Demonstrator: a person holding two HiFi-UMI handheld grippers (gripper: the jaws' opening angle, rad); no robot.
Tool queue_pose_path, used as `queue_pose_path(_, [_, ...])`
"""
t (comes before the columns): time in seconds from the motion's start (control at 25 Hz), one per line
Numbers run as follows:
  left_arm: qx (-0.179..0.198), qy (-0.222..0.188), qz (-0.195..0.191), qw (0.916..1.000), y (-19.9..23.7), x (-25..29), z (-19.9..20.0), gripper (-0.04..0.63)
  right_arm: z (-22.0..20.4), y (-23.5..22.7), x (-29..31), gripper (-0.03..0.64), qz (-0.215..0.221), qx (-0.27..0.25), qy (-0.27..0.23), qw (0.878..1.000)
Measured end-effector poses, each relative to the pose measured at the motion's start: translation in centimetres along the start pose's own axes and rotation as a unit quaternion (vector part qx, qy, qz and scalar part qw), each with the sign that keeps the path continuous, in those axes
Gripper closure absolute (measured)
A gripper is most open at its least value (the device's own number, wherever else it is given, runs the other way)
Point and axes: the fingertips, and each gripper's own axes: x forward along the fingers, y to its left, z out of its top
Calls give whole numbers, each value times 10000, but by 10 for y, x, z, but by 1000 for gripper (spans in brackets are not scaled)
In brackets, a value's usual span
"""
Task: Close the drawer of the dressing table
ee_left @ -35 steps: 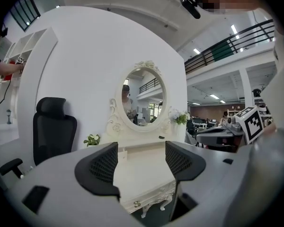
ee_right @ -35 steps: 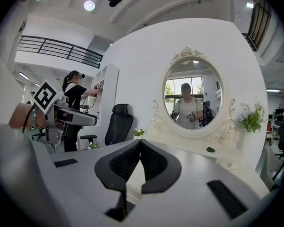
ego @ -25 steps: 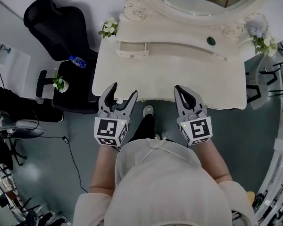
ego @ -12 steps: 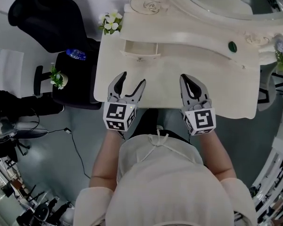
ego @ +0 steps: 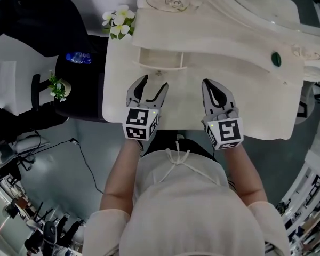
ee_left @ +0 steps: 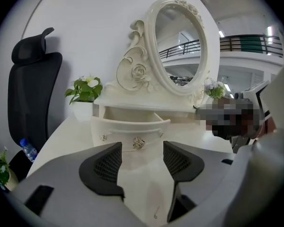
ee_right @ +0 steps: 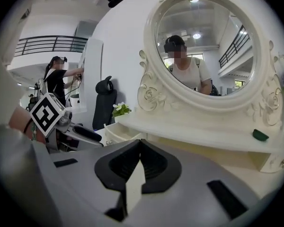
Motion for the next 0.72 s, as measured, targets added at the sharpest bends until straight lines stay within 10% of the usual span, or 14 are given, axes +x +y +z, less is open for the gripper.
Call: queue_pose_path(0.72, [-157, 214, -144, 9995, 5, 31, -4, 491, -8, -10, 26, 611, -198, 133, 102, 9997])
